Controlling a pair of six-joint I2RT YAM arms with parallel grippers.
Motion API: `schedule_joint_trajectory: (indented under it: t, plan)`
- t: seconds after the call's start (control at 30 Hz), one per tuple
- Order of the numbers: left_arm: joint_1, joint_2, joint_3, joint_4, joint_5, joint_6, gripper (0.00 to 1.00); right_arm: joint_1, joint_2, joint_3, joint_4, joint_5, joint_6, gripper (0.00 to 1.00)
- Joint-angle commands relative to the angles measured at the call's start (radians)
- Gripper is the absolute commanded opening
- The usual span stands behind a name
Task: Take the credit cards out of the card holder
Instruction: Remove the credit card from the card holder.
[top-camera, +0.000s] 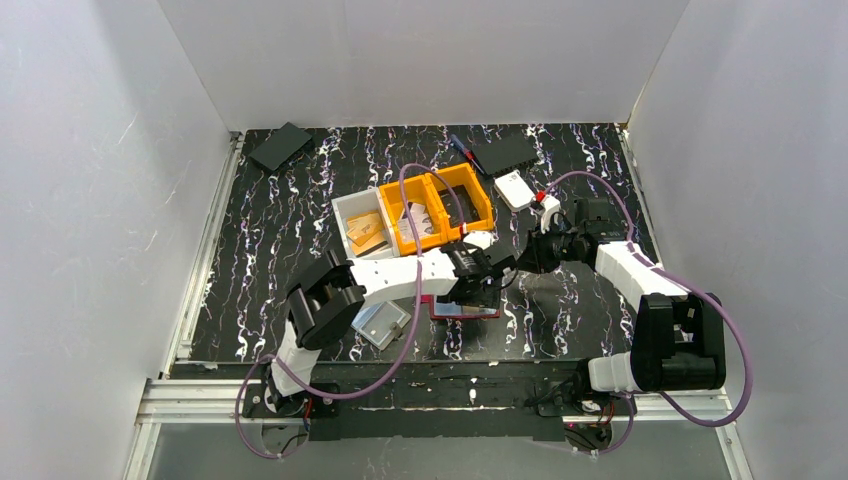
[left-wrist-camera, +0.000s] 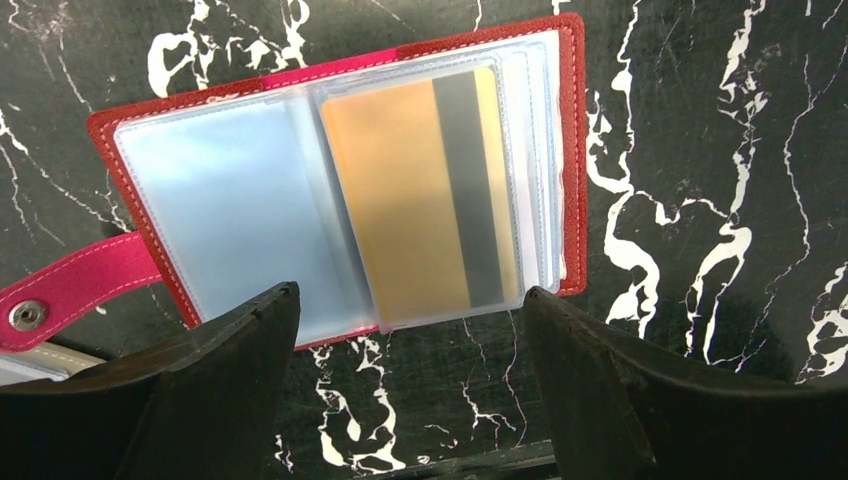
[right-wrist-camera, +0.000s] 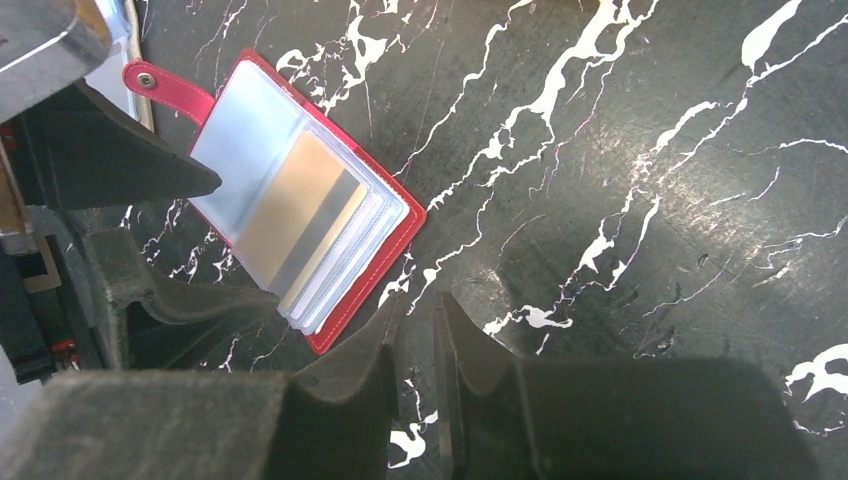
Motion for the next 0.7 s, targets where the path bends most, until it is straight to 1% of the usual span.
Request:
schedule_joint_trajectory:
  t: [0.0,0.2,0.43,0.57,0.67]
  plan:
    - [0.009,0.021,0.042,-0.042,-0.026,-0.005,0.8,0.002,0.0,0.013,-0.001,-0.023,0.009,0.24]
    - [0.019,0.051,0.054,-0.034,0.002,-0.007,0.8,0.003,0.005,0.015,-0.003,-0.022,0.008,0.24]
    - [0.032,0.053,0.022,-0.033,0.013,-0.019,0.68,0.003,0.007,0.016,-0.005,-0.024,0.007,0.24]
    - [0.038,0.013,-0.045,0.001,0.023,-0.027,0.55,0.003,0.009,0.016,-0.009,-0.024,0.004,0.23]
    - [0.052,-0.04,-0.121,0.061,0.054,-0.038,0.51,0.005,0.011,0.016,-0.013,-0.032,0.001,0.23]
